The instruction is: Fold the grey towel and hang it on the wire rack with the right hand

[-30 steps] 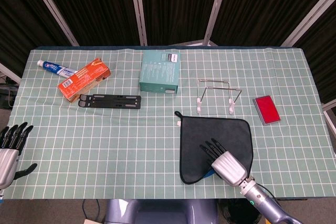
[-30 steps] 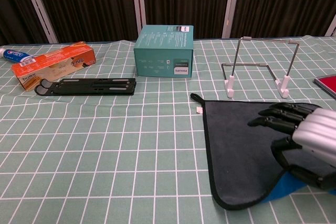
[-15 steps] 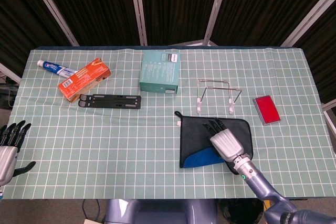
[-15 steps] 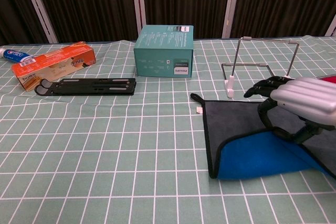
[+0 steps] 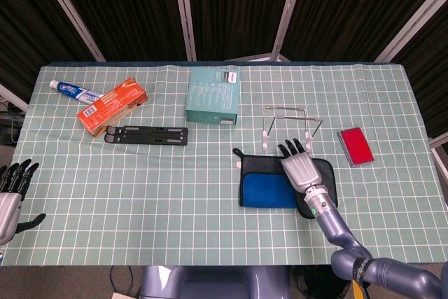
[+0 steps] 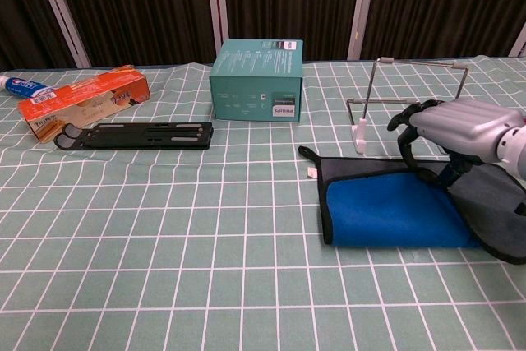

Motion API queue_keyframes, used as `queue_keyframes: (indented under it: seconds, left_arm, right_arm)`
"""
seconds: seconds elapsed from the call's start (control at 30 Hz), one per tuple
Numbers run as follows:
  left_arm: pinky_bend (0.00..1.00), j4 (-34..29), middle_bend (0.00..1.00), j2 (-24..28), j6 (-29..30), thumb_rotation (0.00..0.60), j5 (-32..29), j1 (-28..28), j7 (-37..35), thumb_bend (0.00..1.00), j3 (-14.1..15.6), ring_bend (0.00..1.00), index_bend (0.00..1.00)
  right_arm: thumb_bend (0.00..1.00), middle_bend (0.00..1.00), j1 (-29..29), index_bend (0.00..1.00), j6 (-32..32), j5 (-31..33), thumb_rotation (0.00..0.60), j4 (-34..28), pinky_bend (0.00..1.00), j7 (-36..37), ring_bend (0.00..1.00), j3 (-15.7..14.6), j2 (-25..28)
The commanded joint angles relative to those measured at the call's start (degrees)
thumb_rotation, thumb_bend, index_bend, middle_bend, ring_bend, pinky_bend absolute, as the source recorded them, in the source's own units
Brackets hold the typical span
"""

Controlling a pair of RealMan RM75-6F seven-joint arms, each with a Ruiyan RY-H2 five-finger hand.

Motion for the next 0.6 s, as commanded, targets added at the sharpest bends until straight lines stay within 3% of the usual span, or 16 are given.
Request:
queue_keyframes:
  seconds: [0.03,0.6]
  left_arm:
    - [0.0,0.0,0.0,-0.1,-0.2,0.6,-0.1,-0.1,0.1,0.0,0.0,0.0,0.0]
    - [0.0,0.2,0.0,-0.4,-0.9,0.6,-1.1,-0.6,0.7,0.0,-0.2,0.0,0.0]
  right_arm:
    - [0.38,0.1,0.9,0.64,0.4,1.5,0.6,0.6,0.0,-0.2,0.0,0.4,-0.3]
    - [0.38,0.11,4.5,0.65,1.4,7.7,0.6,5.2,0.0,1.7,0.0,1.3,-2.7]
